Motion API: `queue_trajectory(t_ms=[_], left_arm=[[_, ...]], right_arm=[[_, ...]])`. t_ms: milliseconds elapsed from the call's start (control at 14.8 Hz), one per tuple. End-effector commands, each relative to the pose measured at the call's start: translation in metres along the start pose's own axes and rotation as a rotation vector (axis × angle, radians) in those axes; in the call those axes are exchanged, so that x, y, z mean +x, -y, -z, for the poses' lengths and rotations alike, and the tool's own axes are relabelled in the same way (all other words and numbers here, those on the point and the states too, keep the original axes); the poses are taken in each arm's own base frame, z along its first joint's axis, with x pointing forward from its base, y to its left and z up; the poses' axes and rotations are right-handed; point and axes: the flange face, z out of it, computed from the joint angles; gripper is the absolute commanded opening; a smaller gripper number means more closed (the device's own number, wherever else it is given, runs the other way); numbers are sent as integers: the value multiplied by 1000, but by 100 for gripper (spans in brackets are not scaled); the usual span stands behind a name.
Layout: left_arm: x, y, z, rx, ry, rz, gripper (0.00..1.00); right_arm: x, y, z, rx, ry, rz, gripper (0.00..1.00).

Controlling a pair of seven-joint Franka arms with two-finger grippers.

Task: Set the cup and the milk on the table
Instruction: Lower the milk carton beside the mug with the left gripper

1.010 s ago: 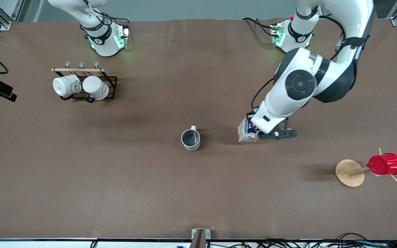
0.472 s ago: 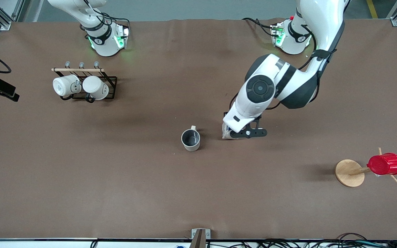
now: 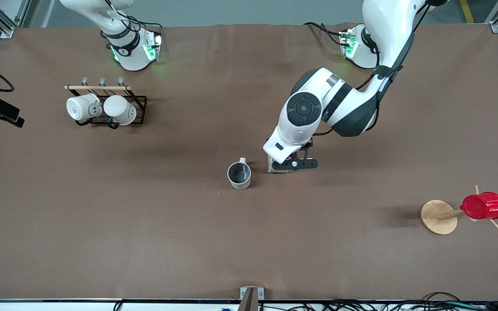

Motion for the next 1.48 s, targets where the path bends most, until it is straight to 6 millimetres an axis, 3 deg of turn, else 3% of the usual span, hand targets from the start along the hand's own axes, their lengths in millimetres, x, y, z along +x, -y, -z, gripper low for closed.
queue_trajectory(t_ms=[0,606,1078,1145,1280,1347,1415], left_arm=[[5,-7,-3,16,-8,3,8],[2,-26,-18,13,-41,-45,11],[3,-27,-19,11,-46,-110,17],[4,-26,-17,8,-48,-108,25],[6,-22,-11,4,-56,-104,79],[7,-21,-8,4,-62,-101,95],[8,-17,0,2,-75,-98,100]], right_arm=[[-5,1,0,16,-3,8,100],[-5,0,0,18,0,7,100],[-5,0,0,18,0,5,100],[-5,0,0,18,0,5,100],[-5,0,0,18,0,5,100],[-5,0,0,18,0,5,100],[-5,0,0,18,0,5,100]])
